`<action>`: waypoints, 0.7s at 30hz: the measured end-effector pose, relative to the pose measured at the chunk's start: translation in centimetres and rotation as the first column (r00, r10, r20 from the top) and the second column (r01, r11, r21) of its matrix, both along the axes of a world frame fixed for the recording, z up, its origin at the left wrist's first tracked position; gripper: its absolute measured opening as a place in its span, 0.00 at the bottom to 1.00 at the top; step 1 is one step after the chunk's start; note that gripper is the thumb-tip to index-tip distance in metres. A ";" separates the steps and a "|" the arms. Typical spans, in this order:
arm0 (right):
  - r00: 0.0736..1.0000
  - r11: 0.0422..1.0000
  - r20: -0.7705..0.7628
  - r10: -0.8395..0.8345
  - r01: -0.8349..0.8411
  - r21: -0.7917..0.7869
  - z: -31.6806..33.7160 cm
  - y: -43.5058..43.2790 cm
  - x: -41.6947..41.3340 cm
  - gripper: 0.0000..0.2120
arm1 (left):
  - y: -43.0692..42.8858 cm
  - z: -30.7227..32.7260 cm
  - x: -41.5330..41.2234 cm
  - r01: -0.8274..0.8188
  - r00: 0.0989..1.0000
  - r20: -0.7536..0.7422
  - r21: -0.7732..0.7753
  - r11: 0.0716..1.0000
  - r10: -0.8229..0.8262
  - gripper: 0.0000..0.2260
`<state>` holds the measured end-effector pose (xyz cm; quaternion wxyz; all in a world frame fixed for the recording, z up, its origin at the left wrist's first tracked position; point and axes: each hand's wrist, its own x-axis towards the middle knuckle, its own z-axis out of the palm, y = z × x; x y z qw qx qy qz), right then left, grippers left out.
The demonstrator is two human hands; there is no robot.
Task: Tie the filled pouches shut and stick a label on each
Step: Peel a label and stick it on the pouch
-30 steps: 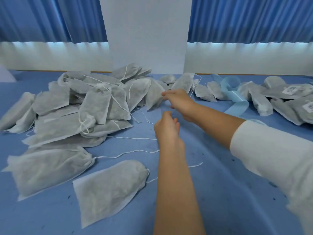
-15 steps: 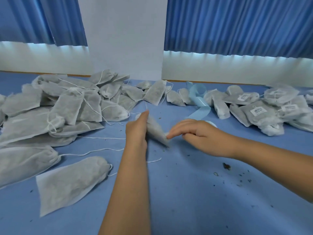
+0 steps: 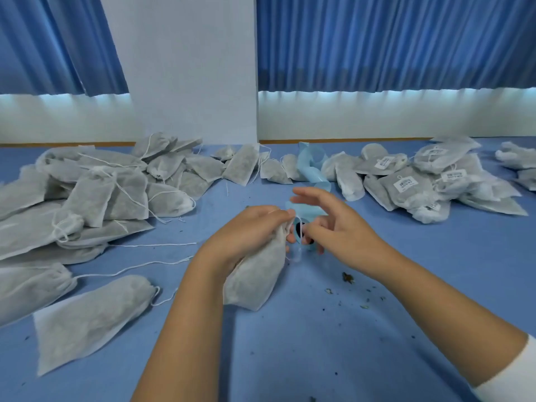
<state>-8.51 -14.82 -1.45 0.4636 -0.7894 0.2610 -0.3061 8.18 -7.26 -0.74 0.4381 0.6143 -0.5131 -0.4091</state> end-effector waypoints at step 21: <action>0.981 0.957 0.097 -0.168 0.139 0.255 -2.0 0.1 -2.7 0.07 | 0.1 0.5 -2.0 -0.067 0.991 0.113 -0.003 0.998 0.066 0.08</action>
